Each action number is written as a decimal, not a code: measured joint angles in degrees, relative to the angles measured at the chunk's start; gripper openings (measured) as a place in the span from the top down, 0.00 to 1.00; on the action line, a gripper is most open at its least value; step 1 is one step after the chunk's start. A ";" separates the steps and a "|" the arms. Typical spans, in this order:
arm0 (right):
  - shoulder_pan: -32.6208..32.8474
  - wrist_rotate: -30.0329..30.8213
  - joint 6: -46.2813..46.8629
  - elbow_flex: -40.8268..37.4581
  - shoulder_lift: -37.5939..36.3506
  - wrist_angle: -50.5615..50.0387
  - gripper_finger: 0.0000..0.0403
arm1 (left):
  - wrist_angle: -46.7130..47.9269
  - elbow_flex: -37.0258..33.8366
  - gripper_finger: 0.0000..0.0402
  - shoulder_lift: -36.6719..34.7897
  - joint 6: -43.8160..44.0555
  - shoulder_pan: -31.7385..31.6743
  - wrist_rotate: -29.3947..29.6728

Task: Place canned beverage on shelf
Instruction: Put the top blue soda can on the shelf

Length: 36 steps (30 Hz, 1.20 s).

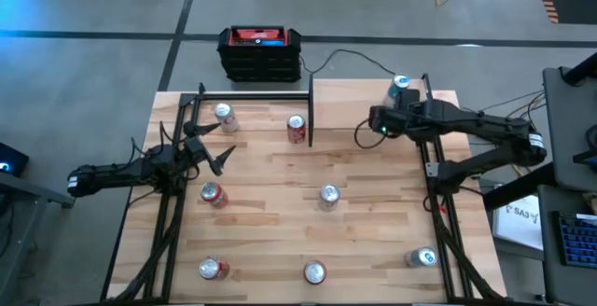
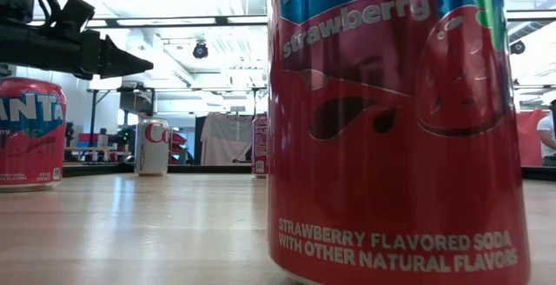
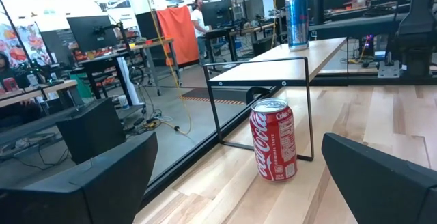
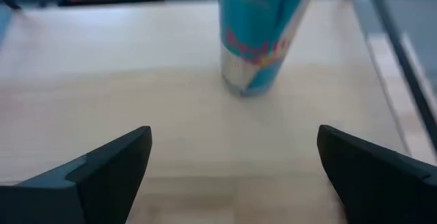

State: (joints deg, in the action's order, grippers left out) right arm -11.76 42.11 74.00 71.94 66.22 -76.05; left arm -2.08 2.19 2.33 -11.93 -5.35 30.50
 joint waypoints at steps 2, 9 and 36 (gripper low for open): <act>1.70 3.66 -0.30 -0.20 0.00 -0.24 0.01 | 0.01 -0.01 0.01 0.00 -0.01 -0.02 0.00; 3.18 12.25 4.74 -2.69 1.53 -1.73 0.01 | 0.01 -0.01 0.01 0.00 0.01 -0.02 0.00; 0.11 36.60 10.88 -19.08 2.16 11.71 0.01 | 0.01 0.01 0.01 0.00 0.01 -0.02 0.00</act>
State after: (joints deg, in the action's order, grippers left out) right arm -11.64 78.71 84.88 52.86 68.38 -64.33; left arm -2.07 2.20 2.33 -11.92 -5.37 30.50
